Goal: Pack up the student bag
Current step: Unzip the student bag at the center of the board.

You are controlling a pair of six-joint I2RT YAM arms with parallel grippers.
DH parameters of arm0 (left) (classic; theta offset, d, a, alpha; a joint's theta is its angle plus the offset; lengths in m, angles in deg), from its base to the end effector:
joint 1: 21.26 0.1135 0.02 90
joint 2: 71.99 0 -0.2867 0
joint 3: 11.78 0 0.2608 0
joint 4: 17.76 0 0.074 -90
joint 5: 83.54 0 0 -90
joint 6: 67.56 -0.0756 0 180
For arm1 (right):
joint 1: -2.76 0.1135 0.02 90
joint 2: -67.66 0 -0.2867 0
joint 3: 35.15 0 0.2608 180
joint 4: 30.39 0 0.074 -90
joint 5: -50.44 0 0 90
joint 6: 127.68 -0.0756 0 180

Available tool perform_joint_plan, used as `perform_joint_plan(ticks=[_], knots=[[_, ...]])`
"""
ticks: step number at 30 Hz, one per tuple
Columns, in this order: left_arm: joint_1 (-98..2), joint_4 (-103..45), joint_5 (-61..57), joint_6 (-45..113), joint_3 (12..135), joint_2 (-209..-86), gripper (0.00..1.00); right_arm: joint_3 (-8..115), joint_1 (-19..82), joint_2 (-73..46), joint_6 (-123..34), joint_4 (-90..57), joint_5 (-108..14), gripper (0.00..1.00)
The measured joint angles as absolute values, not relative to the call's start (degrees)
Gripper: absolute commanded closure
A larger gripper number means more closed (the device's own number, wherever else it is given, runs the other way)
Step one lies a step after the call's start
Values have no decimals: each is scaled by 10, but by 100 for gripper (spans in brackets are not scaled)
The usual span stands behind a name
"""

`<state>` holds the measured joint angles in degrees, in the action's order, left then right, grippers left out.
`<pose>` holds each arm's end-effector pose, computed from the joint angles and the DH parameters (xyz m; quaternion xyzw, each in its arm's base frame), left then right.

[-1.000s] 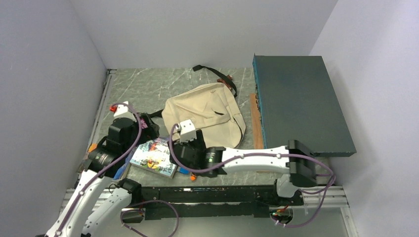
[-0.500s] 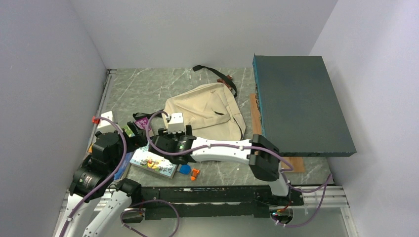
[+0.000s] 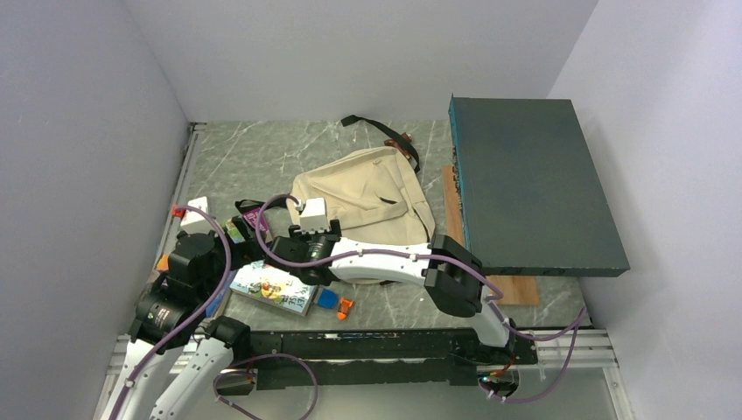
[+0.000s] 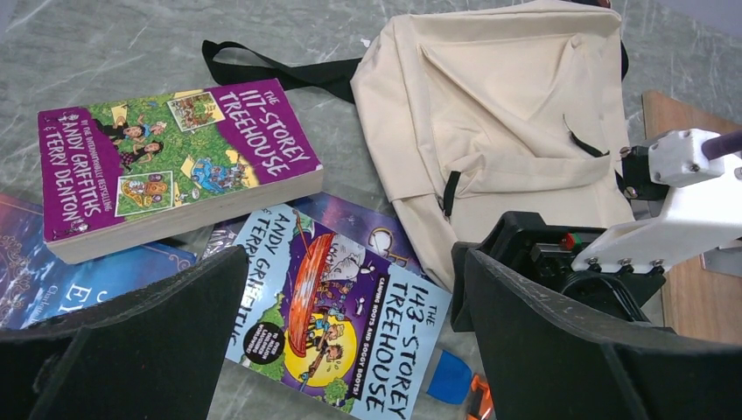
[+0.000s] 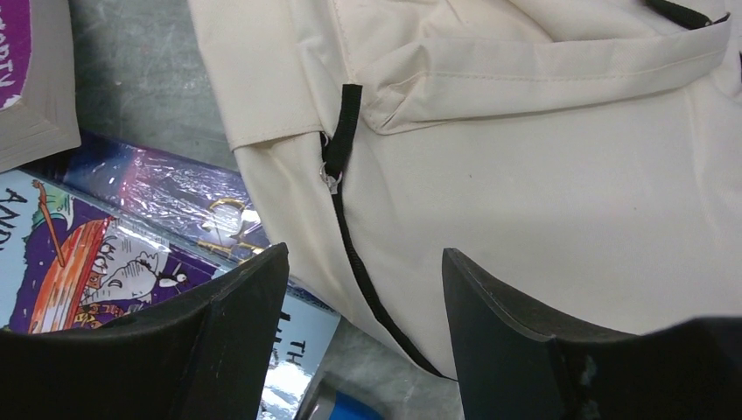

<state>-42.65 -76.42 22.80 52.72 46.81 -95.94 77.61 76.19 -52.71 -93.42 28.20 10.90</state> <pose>0.1068 -0.0190 0.3185 -0.1415 0.8218 -0.1276 0.5370 0.1907 0.4365 0.2146 -0.0493 0.8882 -0.0105 0.4568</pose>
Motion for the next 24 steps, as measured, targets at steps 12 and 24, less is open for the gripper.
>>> perform_joint_plan(ticks=[12, 24], knots=[[-427, -752, 200, 522, 461, -968, 0, 776, 809, -500, -932, 344, 131, 25], [-429, -670, 38, 588, 373, -1080, 6, 678, 888, -293, -880, 299, 119, 23]])
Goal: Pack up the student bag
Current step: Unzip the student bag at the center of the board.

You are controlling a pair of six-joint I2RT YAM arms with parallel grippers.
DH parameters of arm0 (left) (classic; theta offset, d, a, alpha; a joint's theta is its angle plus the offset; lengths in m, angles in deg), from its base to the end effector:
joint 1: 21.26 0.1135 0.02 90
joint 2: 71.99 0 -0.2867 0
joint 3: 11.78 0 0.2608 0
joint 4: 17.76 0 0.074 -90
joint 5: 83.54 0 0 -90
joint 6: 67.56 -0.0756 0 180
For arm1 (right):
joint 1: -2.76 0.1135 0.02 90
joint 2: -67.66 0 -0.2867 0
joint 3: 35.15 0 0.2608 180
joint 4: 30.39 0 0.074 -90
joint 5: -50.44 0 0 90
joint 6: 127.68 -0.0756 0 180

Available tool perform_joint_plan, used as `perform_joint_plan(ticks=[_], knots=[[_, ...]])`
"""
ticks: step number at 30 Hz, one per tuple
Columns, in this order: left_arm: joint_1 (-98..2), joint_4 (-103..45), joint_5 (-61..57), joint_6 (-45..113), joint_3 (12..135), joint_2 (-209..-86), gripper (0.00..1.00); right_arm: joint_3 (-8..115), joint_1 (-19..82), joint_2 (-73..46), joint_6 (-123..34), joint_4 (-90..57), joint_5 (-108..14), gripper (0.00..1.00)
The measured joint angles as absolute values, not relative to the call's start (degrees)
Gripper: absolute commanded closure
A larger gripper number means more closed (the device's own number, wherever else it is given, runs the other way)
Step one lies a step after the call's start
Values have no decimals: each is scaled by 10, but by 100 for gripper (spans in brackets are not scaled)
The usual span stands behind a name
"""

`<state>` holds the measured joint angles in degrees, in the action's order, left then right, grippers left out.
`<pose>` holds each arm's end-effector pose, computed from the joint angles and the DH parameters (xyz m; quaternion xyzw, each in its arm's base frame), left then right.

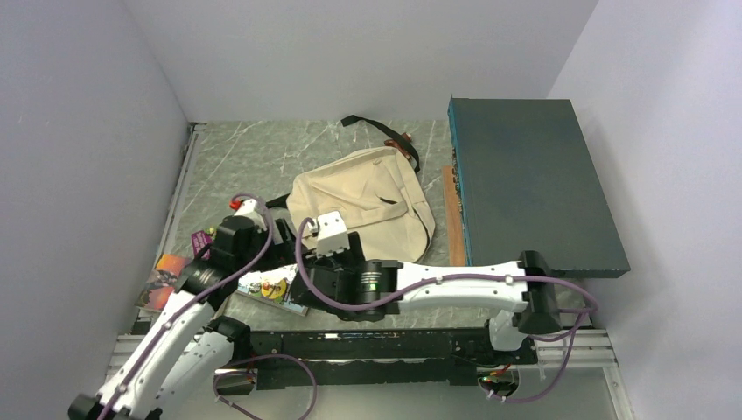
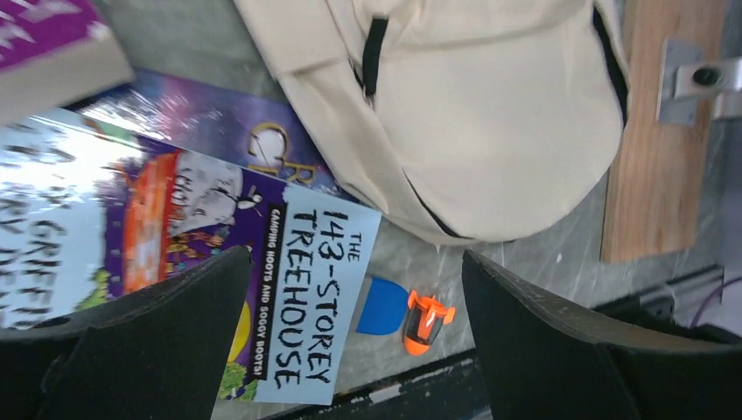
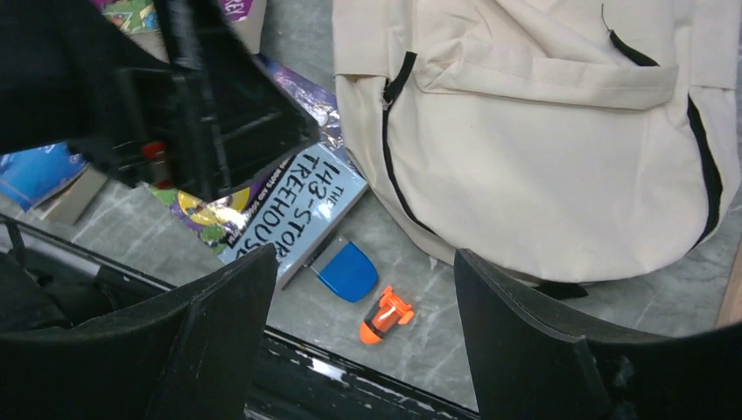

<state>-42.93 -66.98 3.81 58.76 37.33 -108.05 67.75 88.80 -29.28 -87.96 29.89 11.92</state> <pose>0.1502 -0.0634 0.2529 -0.1033 0.8855 -0.2374 0.3858 0.0856 0.3797 0.3268 -0.1366 0.8569 0.1024 0.4864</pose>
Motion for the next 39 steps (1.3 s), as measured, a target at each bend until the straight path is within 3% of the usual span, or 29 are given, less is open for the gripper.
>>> perform_joint_plan(ticks=[7, 13, 16, 18, 22, 23, 29, 34, 39], knots=[[-433, -574, -60, 613, 344, -1250, 17, 585, 895, -203, -805, 224, 101, 23], [-487, -541, -48, 612, 392, -1397, 19, 561, 899, -154, -756, 191, 98, 23], [-505, -512, -41, 611, 422, -1456, 27, 558, 899, -138, -737, 179, 98, 22], [-506, -508, -36, 610, 431, -1486, 40, 553, 899, -132, -727, 172, 98, 21], [-505, -523, -21, 598, 453, -1520, 95, 536, 899, -125, -712, 166, 95, 19], [-505, -529, -21, 595, 460, -1522, 100, 531, 899, -125, -709, 164, 93, 19], [-468, -558, -45, 546, 508, -1510, 100, 515, 899, -125, -687, 151, 81, 17], [-388, -564, -108, 504, 519, -1461, 100, 515, 899, -127, -656, 129, 76, 8], [-379, -584, -175, 455, 553, -1425, 100, 537, 892, -148, -599, 128, 66, 2]])
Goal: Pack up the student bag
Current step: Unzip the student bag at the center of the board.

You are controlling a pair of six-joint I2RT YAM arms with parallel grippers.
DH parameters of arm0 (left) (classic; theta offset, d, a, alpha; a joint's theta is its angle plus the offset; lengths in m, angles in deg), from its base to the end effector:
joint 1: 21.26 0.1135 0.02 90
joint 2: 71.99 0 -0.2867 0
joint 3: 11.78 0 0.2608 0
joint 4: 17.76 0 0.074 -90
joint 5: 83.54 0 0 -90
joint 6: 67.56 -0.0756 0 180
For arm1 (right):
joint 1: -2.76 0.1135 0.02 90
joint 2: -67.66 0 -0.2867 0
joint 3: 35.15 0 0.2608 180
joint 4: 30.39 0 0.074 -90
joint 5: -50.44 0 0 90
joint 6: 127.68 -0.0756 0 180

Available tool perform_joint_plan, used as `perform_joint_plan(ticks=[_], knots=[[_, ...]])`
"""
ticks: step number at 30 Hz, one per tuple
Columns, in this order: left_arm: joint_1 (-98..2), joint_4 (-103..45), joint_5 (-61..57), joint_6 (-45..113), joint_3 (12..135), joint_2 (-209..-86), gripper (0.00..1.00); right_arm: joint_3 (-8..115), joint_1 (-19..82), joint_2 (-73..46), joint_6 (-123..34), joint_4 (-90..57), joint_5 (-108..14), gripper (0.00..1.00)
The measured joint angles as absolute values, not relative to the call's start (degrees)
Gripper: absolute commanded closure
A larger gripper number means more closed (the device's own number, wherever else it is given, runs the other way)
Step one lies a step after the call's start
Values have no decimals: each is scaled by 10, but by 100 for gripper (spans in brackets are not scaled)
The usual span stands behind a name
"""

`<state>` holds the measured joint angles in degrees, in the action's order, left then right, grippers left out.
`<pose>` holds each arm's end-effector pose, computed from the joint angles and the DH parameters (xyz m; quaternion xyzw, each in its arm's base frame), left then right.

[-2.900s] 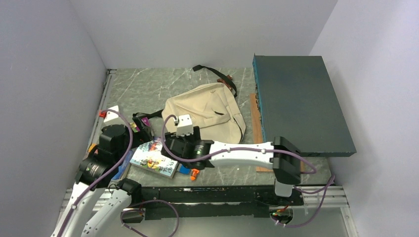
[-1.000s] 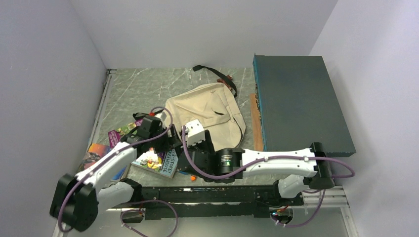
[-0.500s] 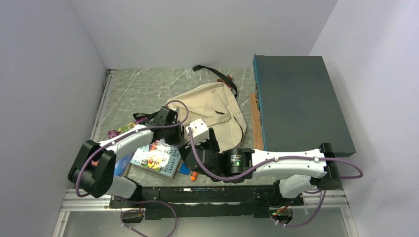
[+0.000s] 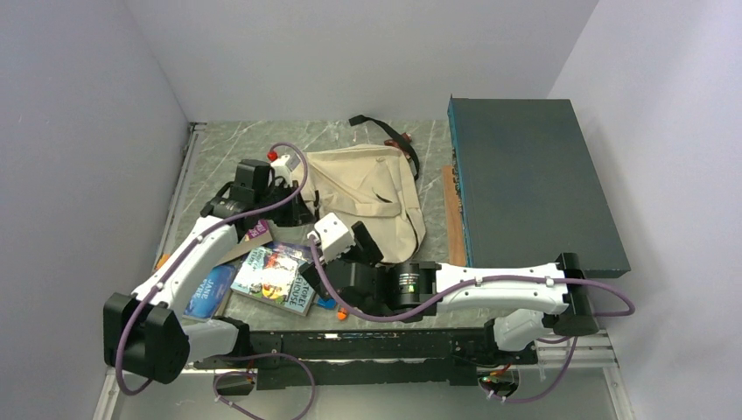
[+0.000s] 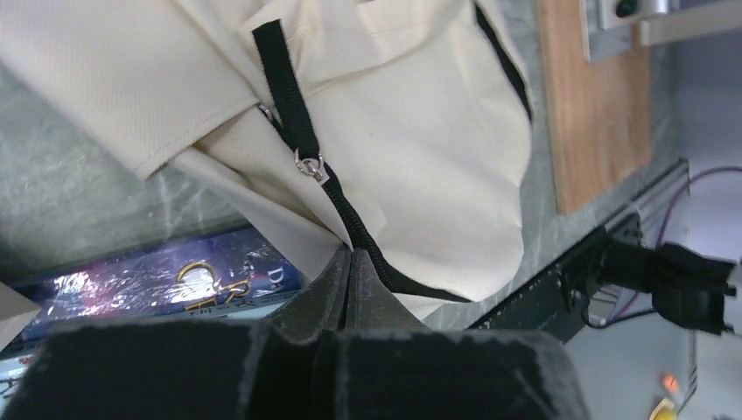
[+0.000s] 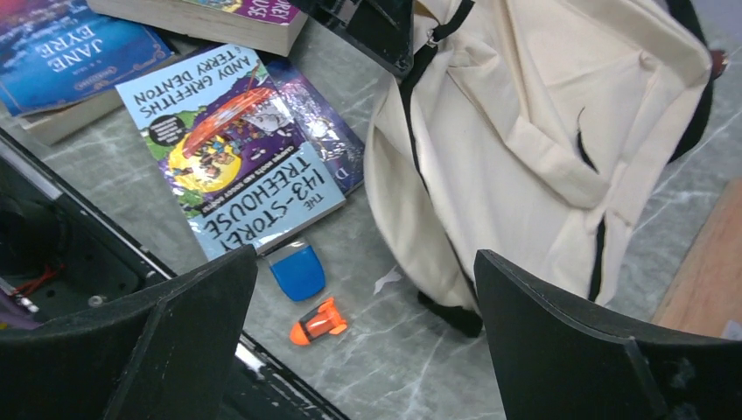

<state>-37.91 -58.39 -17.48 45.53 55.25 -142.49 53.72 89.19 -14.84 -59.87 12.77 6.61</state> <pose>0.2665 -0.1117 0.2684 0.0301 0.9039 -0.3093 0.2938 0.0758 0.3389 0.3510 -0.2886 0.7900 0.1301 0.5251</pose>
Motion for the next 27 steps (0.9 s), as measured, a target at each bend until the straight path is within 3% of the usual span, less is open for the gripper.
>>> perform_joint_plan(ticks=[5, 16, 20, 27], knots=[[-380, -601, -219, 403, 572, -1389, 100, 546, 864, -151, -535, 129, 40, 3], [-373, -606, -280, 336, 563, -1357, 100, 524, 799, -139, -497, 108, -67, 17], [-372, -604, -300, 331, 553, -1357, 100, 515, 779, -155, -498, 106, -70, 19], [-371, -594, -329, 330, 544, -1356, 100, 513, 777, -221, -510, 94, -46, 31]])
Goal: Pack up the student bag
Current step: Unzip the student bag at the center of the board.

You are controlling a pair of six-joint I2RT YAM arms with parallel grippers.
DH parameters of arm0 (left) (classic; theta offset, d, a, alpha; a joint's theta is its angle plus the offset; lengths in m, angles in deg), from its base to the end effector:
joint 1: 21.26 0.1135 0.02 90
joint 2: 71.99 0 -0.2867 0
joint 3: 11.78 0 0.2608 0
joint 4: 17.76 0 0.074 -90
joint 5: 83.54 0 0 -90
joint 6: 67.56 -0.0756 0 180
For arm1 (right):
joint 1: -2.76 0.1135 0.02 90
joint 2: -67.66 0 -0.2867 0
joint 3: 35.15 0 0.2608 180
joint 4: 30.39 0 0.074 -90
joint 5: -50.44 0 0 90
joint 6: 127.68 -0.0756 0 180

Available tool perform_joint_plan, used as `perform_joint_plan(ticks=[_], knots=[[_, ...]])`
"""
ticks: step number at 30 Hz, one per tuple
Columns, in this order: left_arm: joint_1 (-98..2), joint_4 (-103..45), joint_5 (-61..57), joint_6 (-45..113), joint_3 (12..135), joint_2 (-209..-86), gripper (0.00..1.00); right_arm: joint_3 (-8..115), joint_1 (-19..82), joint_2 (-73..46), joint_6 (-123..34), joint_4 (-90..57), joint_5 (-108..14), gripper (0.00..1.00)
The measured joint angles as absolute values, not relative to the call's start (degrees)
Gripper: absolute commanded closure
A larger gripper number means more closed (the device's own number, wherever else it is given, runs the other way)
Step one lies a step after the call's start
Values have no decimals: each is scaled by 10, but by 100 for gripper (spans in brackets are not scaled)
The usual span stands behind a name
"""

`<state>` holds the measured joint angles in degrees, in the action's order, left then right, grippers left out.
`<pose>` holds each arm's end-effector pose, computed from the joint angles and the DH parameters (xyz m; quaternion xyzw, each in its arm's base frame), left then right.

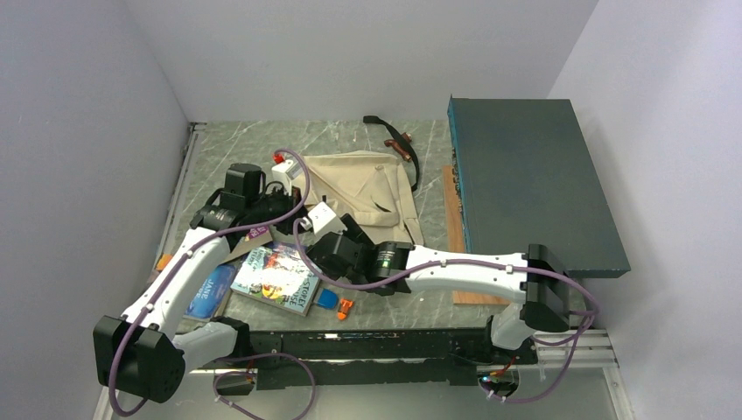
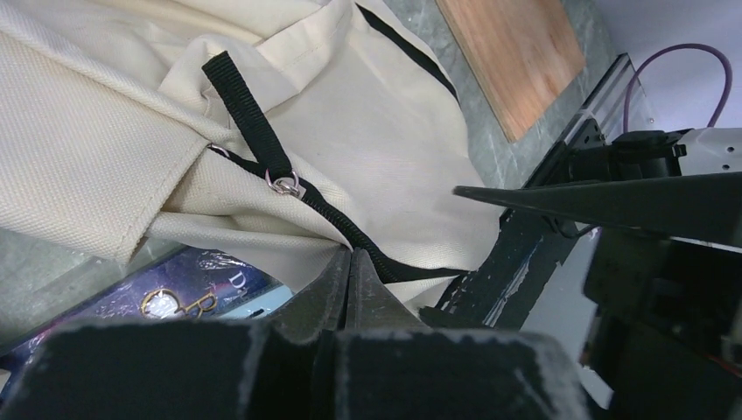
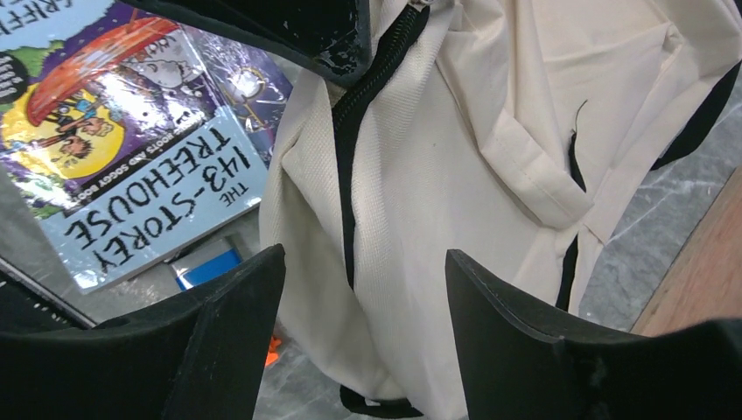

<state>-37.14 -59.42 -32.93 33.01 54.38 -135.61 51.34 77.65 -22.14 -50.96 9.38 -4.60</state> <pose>0.2330 -0.1162 0.2983 0.1840 0.8426 -0.3888 0.3241 0.1405 0.3543 0.2923 -0.3454 0.8128 0.0663 0.4645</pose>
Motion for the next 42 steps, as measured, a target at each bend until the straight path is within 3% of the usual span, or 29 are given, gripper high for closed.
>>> perform_joint_plan(ticks=[4, 6, 8, 9, 11, 14, 18, 20, 23, 28, 35, 42], knots=[[-371, -588, -342, 330, 542, -1356, 100, 497, 777, -235, -519, 71, -29, 49], [-371, -585, -346, 330, 542, -1356, 100, 495, 777, -236, -524, 63, -22, 67], [-371, -582, -352, 332, 542, -1356, 100, 495, 778, -237, -531, 49, -17, 95], [-371, -581, -355, 334, 542, -1356, 100, 495, 780, -238, -535, 44, -13, 100], [-371, -574, -358, 344, 542, -1356, 85, 495, 782, -239, -543, 38, -6, 100], [-368, -568, -354, 379, 542, -1356, 52, 494, 790, -240, -559, 27, 10, 100], [-365, -579, -329, 466, 541, -1345, 15, 482, 792, -240, -583, 9, 28, 100], [-355, -583, -319, 502, 536, -1324, 4, 478, 792, -240, -589, 7, 34, 100], [-324, -598, -290, 555, 527, -1269, 0, 476, 793, -240, -591, -1, 35, 100], [-258, -625, -261, 639, 527, -1218, 2, 460, 794, -238, -581, -24, 33, 100], [-226, -635, -289, 682, 506, -1304, 4, 445, 795, -233, -550, -28, 15, 100], [-226, -615, -314, 689, 436, -1303, 3, 431, 795, -218, -524, -29, -1, 100]])
